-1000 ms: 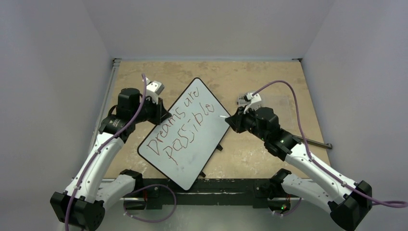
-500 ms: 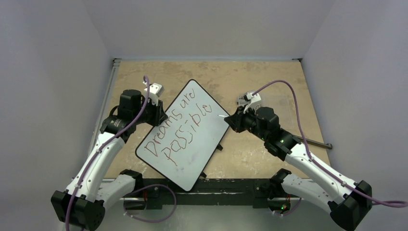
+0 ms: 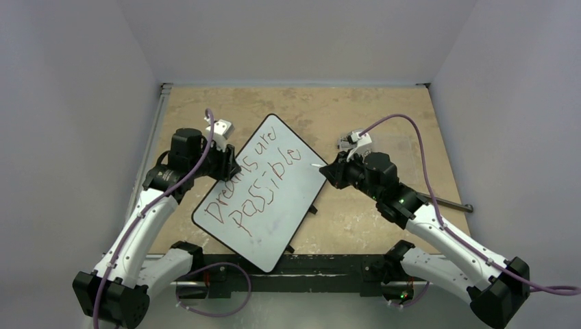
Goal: Write a sentence on the whiteboard
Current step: Put down the whiteboard on the whiteboard stand, then move the whiteboard to the center of the board.
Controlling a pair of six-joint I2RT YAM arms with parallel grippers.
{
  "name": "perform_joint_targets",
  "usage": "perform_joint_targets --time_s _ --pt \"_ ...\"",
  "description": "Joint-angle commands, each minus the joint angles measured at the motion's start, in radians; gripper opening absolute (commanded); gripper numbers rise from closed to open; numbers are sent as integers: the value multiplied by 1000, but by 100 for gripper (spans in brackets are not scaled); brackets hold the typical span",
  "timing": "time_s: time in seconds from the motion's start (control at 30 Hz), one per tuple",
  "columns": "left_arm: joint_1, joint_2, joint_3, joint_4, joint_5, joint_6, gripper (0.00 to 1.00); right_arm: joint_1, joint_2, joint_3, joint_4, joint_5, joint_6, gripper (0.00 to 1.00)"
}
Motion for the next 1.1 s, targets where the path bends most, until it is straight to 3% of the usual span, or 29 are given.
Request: perform_joint_targets --time_s 0.0,0.47,0.63,0.9,1.07 --pt "-5 -21 -6 15 21 -9 41 -1 -5 28 9 13 -11 0" --pt "-5 -13 -10 7 6 -33 64 -1 -30 22 -6 15 -8 0" --pt "-5 -12 -8 -24 -24 -57 67 -2 -27 23 -5 15 -5 0" --pt "-5 -44 -40 -71 -47 -144 85 -1 -26 26 -11 30 -5 0" --pt "-5 -79 -97 -29 -5 -258 90 -1 -21 34 -14 36 -6 0"
